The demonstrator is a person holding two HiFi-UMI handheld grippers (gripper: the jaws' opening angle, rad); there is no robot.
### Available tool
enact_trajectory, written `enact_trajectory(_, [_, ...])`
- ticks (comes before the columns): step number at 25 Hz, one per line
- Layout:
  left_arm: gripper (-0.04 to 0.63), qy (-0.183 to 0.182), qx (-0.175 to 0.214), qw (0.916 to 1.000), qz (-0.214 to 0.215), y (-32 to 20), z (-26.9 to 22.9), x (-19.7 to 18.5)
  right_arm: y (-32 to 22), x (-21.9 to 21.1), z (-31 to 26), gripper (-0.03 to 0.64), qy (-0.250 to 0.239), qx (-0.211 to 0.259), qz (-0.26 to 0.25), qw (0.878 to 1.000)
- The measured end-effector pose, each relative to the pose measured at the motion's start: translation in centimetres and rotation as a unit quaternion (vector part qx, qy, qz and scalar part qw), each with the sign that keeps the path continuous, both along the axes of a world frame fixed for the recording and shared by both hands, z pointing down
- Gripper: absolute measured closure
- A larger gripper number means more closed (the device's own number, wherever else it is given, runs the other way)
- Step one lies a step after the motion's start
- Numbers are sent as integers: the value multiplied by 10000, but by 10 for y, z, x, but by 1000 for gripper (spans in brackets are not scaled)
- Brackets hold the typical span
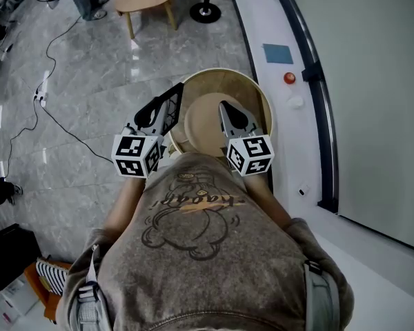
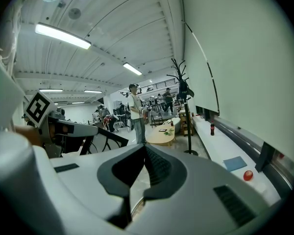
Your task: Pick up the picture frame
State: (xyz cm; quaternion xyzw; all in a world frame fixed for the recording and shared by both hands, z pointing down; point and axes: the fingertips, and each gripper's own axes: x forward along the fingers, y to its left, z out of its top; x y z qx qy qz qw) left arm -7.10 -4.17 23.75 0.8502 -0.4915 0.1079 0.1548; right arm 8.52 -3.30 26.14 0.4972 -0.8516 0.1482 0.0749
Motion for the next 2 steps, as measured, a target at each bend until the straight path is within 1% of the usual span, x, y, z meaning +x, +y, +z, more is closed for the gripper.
enact_trajectory(2, [512,-1,-31,10000,5,2,1,0,2,0,0,598,-11,-21,-2,10000])
